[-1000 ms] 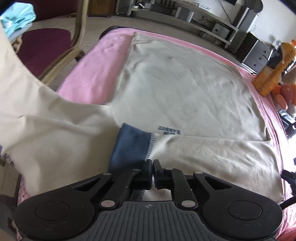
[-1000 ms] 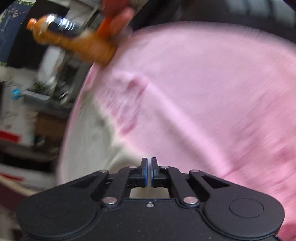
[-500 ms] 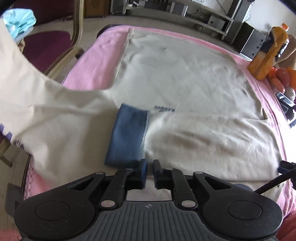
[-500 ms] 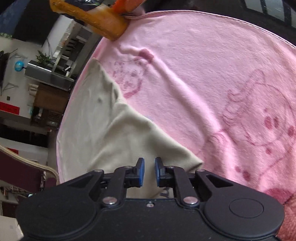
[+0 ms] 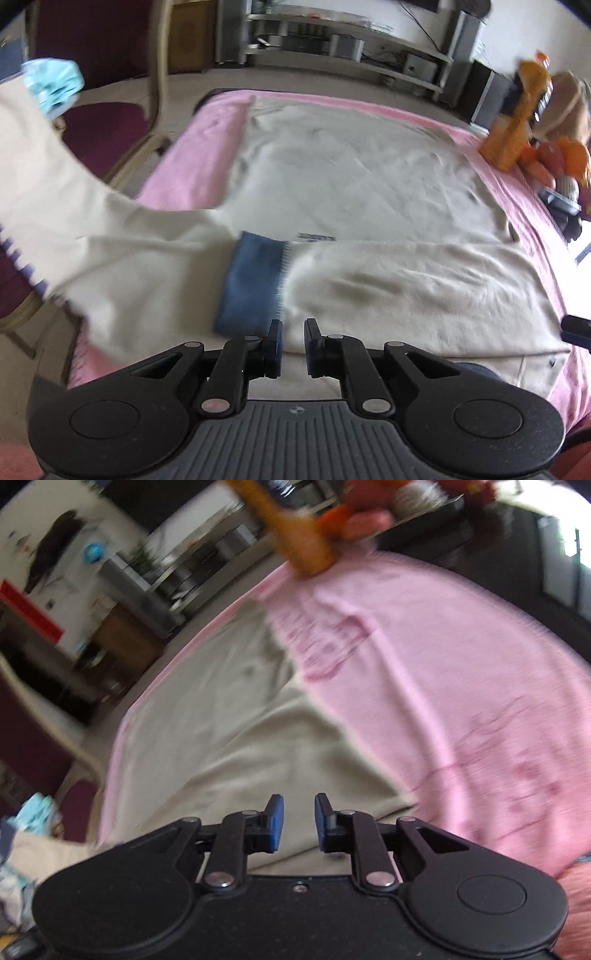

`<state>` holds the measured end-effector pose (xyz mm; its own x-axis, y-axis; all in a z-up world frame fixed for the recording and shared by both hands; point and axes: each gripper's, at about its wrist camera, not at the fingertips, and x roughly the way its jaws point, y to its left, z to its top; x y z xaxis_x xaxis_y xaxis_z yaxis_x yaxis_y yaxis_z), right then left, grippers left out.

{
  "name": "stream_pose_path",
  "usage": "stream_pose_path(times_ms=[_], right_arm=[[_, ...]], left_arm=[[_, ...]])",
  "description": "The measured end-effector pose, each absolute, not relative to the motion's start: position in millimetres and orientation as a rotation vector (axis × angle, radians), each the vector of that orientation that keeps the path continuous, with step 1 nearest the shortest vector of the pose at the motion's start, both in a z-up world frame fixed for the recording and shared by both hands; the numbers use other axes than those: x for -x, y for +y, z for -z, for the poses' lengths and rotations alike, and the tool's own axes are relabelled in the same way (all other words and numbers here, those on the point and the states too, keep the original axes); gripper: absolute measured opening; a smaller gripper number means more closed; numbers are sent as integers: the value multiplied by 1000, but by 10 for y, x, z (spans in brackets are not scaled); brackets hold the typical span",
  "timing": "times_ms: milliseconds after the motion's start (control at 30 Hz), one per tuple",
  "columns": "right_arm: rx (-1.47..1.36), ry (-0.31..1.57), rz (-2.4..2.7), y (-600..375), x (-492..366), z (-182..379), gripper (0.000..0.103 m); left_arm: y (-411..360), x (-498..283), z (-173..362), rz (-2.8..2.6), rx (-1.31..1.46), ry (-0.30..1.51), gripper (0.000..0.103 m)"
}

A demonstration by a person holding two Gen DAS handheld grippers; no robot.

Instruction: Fold clothes

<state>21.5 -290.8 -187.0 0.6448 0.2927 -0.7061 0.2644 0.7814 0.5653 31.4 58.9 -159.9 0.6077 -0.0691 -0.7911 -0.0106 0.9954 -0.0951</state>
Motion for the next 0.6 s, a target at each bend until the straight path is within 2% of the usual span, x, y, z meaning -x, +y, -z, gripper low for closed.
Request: stream_pose_path(times_ms=[233,267,333,400,433,533,600], right_arm=[[-755,968,-46,-2825,-325,2107,18],[-746,977,-33,-2825,-317,2118,10],[-730,992,-12,-2821,-297,2123,8],[-726,979,-37,-2789,-249,1987,12],[-724,973,-50,-2773,-225,1919,17],[-716,933,-99,-2687,-166,1615,22],[-700,884,-147,-2564,-150,1299,30]], left_arm=[[406,-437,1787,27,-13,952,13],[416,-425,1779,25,-12,955,13],[438,-401,1764,21,-11,961,17],[538,-341,1678,1,34,947,17],[599,-306,1599,-17,56,923,17],[885,-198,1226,-54,143,813,18],[1175,-133,939,-103,191,720,23]])
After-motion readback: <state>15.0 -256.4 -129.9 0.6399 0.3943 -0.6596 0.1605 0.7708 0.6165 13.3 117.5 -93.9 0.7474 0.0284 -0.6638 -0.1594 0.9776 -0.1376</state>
